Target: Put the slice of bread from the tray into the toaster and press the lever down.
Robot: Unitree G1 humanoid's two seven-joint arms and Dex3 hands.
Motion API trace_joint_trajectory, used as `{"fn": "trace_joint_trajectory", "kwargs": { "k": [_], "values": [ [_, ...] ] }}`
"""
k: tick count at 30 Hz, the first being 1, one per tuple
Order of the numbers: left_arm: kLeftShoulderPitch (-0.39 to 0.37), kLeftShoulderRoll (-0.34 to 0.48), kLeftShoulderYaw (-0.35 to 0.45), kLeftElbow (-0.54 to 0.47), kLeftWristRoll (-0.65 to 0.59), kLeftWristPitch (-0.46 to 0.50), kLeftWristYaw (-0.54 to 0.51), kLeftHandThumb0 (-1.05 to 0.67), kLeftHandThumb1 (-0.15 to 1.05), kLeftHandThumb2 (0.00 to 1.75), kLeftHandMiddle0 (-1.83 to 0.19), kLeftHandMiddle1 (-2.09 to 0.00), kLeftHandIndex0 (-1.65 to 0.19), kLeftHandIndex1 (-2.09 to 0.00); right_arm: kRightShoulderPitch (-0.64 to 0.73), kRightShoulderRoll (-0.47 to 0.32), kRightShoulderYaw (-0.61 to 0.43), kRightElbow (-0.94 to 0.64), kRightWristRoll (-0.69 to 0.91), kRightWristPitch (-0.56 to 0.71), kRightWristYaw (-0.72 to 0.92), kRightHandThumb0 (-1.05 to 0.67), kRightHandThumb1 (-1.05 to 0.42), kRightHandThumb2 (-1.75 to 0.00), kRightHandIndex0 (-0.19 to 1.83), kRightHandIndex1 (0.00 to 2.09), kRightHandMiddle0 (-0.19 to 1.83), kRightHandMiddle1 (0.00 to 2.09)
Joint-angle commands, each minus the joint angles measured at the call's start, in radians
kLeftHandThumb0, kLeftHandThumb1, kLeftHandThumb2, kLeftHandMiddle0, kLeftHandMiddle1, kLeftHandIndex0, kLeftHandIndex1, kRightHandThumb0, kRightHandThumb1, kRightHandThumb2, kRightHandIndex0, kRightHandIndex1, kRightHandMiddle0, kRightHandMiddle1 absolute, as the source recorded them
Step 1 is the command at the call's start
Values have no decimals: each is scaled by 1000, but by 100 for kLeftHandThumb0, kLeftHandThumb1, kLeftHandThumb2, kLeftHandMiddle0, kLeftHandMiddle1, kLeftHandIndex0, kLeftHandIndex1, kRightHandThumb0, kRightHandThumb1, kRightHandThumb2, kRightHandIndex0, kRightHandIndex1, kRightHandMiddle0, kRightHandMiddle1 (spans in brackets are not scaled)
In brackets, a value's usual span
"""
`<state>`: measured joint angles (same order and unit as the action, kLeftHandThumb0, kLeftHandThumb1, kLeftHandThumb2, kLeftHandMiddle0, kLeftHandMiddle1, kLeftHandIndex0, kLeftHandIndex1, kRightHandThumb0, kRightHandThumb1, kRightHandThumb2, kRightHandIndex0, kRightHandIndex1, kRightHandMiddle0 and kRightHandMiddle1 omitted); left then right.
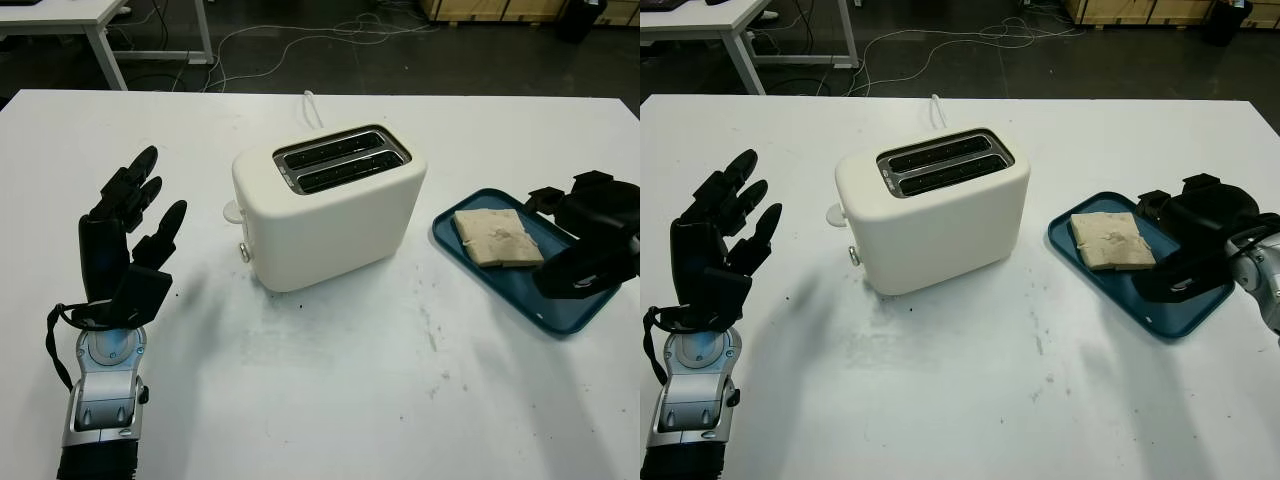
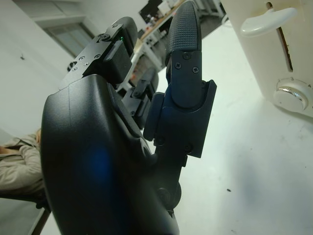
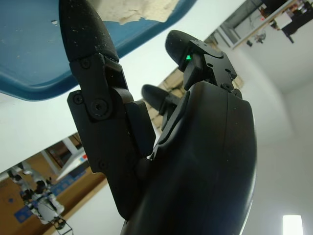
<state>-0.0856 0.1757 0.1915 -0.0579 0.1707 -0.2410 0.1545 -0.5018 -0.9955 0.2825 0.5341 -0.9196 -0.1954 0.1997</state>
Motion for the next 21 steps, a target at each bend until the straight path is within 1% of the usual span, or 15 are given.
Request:
{"fn": "trace_joint_trajectory", "kwargs": {
  "k": [1,5,8,11,13,15,17,21],
  "values": [
    [10,2,4,-9,-3,0,2,-68,92,27,-60,0,-50,0,5,3,15,25,-8,8,-24,-105,-92,-8,0,174,0,119],
    [10,3,5,-11,-3,5,2,-70,92,27,-61,-1,-50,0,-6,19,44,72,-7,-10,-55,-105,-92,-8,0,174,0,127],
    [10,-1,6,-14,-18,6,-4,-70,92,27,-60,0,-50,0,-13,26,66,86,-9,-7,-53,-105,-92,-10,0,175,0,138],
    [10,1,6,-13,-10,4,-1,-69,92,26,-60,0,-50,0,-16,27,76,89,0,-2,-46,-104,-92,-10,0,175,0,156],
    [9,1,6,-10,-16,1,-4,-69,92,27,-60,0,-50,0,-17,26,80,93,4,-7,-52,-104,-92,-10,0,175,0,160],
    [10,-1,6,-13,-21,7,-8,-70,92,26,-59,0,-49,0,-15,27,83,91,5,-4,-51,-103,-92,-10,0,175,0,169],
    [11,1,5,-14,-16,8,-7,-70,92,27,-59,0,-49,0,-15,30,85,92,6,0,-49,-102,-92,-10,0,175,0,173],
    [12,4,5,-17,-8,11,-5,-71,92,28,-60,0,-50,0,-20,43,100,117,-8,1,-74,-101,-92,-10,0,175,0,174]
  ]
}}
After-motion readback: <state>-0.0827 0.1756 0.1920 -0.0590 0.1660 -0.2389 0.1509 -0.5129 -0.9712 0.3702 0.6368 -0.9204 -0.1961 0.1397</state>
